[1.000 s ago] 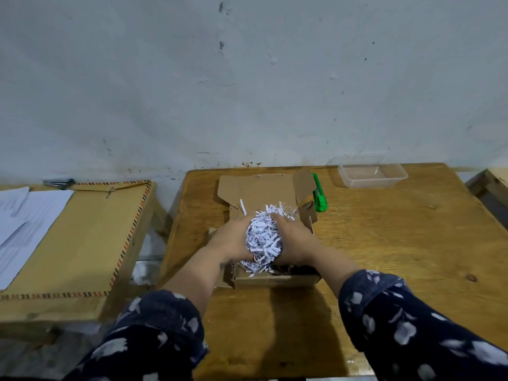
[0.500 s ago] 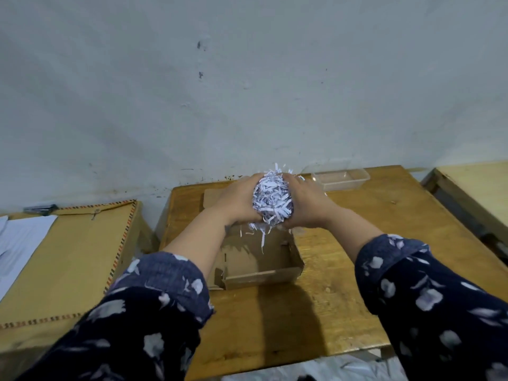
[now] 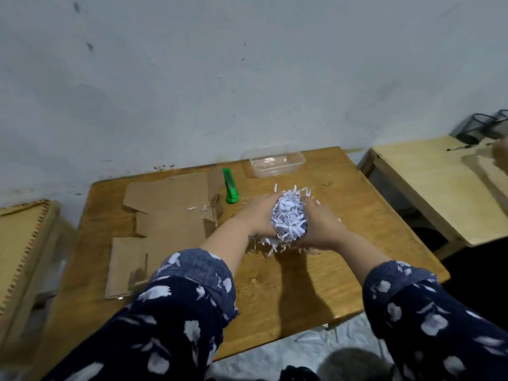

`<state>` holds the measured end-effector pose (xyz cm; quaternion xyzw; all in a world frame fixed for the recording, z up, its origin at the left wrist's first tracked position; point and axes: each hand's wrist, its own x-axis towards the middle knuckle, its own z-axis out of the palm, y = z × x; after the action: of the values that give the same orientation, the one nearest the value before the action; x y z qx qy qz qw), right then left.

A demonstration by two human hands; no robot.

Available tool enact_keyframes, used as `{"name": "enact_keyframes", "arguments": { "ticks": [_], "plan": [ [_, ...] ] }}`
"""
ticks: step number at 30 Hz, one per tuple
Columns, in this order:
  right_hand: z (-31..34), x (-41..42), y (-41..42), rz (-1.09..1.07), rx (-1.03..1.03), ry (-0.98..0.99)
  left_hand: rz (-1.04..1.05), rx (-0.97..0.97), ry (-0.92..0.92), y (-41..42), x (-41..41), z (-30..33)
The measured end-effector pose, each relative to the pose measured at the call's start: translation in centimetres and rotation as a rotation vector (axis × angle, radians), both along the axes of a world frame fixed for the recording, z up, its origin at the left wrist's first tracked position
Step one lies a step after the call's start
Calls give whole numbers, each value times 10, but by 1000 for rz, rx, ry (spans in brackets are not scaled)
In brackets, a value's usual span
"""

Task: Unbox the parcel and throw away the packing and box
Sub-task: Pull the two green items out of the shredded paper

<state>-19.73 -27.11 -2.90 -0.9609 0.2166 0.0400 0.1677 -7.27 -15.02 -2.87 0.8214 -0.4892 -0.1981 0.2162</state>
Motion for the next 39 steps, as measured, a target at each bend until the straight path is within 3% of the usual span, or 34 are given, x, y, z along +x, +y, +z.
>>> {"name": "enact_keyframes", "arguments": {
  "ticks": [5,8,12,15,19,21,24,26,30,33,39],
  "plan": [
    [-38,-8,-24,-7,170,-61,69,103,-19,-23,-9,-32],
    [-40,2,-31,22,265,-92,189,152,-132,-21,-3,-30],
    [-30,15,-28,39,412,38,266,229,-168,-11,0,-21],
    [-7,14,-36,109,552,187,287,234,-41,-9,-9,-18],
    [21,8,-57,158,344,260,438,2,138,-12,-26,-13],
    [19,6,-66,111,210,120,477,-101,163,-16,-37,-11],
    [2,11,-63,34,200,-175,535,-188,81,-22,-49,-13],
    [-11,12,-54,38,280,-233,571,-149,-3,-26,-54,-20],
    [-41,1,-43,58,323,-162,566,35,-46,-21,-63,-45],
    [-47,-7,-59,-27,225,-113,601,25,-50,-7,-64,-51],
    [-39,-7,-83,-121,247,-89,642,-77,-50,7,-59,-44]
  ]
}}
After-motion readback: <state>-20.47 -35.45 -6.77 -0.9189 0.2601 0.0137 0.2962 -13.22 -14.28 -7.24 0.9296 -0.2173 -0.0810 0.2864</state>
